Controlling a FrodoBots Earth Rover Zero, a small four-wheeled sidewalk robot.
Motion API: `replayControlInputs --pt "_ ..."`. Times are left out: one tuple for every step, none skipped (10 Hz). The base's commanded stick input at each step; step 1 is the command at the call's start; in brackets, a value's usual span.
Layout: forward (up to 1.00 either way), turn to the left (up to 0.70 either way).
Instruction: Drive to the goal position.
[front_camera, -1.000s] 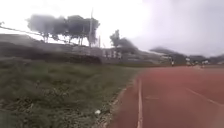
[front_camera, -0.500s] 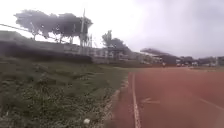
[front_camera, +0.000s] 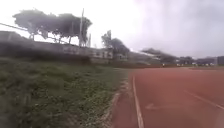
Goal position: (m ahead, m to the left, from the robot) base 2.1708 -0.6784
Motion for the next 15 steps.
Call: replayControlInputs --pt "0.50 0.00" --pt "0.50 0.00" --pt "0.50 0.00" --pt "0.50 0.00" --pt "0.50 0.00" --pt "0.50 0.00" --pt "0.50 0.00" --pt "0.50 0.00" --pt "0.50 0.00" --pt "0.50 0.00" --pt "0.50 0.00" --pt "0.50 -0.05" --pt "0.50 -0.09" --pt "0.50 -0.22" --pt "0.50 -0.38"
